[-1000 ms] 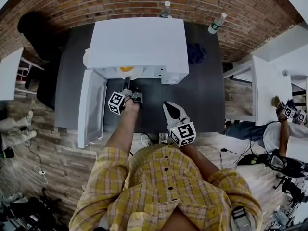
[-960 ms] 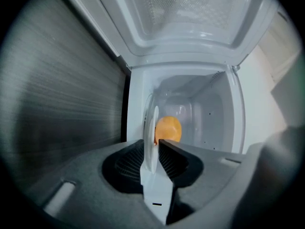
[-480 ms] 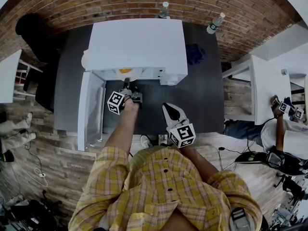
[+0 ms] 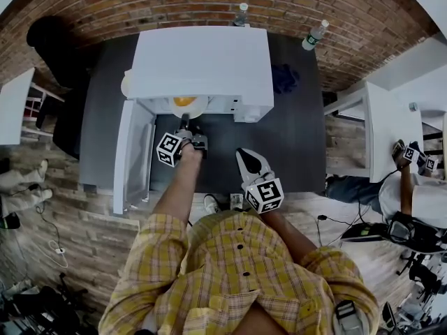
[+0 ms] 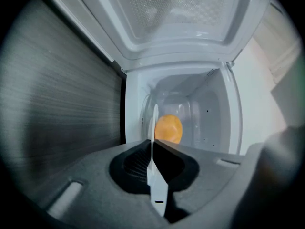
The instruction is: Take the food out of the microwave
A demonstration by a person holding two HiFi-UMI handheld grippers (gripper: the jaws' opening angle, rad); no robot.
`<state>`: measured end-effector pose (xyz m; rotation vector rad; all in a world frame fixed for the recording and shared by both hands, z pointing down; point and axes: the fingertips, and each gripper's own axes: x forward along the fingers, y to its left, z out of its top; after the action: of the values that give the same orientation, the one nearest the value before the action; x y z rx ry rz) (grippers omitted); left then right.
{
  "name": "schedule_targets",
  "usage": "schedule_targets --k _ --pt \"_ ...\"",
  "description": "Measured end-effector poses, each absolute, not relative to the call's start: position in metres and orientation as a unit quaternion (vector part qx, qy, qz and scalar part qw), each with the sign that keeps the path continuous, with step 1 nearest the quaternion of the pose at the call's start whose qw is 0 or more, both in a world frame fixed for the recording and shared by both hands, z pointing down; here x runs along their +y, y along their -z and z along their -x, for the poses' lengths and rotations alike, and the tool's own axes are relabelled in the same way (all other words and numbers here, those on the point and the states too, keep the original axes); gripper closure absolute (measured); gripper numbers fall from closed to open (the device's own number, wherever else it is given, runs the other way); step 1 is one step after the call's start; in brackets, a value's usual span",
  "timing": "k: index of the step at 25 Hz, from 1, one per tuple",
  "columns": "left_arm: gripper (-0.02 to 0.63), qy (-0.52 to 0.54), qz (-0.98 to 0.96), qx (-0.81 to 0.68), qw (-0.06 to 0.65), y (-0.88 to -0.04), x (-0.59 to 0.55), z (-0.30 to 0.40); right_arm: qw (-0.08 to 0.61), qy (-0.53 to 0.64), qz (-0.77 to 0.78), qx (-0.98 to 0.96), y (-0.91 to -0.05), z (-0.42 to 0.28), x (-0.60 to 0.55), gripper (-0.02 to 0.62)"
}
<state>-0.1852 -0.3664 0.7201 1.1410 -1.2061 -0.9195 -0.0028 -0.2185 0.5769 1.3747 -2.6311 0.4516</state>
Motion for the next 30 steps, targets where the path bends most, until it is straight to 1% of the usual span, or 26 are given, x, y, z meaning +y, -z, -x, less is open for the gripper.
schedule_targets --k 16,30 --pt "0.591 0.418 -0.498 -0.501 0.571 -0.700 -0.309 0.188 0.063 -0.134 -0.443 -0.884 -0.569 0.009 -0.202 0.592" --pt "0.591 0.433 -0.514 -0.477 0.567 -0.669 -0.234 0.179 0.041 -0.123 -0.428 -0.895 -0.552 0.008 -0.177 0.594"
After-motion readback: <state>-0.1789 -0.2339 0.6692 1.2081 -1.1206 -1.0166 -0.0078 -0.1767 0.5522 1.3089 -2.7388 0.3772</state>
